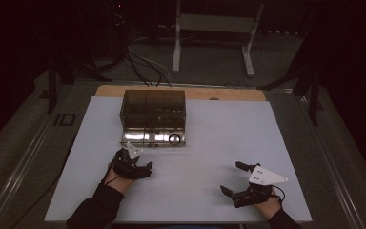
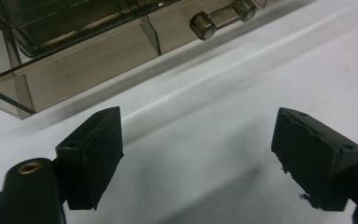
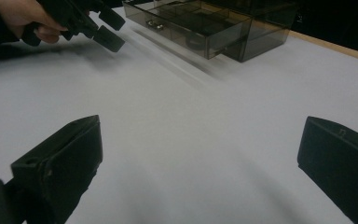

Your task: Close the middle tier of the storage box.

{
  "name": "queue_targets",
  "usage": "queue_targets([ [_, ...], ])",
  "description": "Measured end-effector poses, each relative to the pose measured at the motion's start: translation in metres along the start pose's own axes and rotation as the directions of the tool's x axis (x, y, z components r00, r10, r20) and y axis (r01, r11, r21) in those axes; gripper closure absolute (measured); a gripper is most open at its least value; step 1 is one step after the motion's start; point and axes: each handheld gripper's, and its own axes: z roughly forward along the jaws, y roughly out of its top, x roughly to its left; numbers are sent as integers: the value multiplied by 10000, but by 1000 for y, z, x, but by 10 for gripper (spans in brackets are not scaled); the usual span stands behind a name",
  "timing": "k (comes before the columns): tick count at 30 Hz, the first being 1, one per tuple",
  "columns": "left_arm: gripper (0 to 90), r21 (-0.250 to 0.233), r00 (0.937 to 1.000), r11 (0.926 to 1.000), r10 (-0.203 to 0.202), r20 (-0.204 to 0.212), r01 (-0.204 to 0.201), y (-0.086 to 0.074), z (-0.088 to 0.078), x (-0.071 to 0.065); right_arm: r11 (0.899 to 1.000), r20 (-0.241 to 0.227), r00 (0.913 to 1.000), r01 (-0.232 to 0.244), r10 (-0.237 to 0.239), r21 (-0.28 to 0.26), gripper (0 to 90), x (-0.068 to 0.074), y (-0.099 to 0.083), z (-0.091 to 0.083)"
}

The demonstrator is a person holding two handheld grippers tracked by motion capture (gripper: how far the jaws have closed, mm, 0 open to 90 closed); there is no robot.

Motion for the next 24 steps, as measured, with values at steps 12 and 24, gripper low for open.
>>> queue_targets([
  [12, 673, 41, 9995, 10000, 34, -314, -32, -2, 1, 2, 10000, 23, 10000, -9, 9, -6, 0, -1, 0, 0],
  [24, 852, 59, 10000, 9999, 96, -2, -96, -3, 3, 5, 10000, 23, 10000, -16, 16, 0, 0, -1, 0, 0],
])
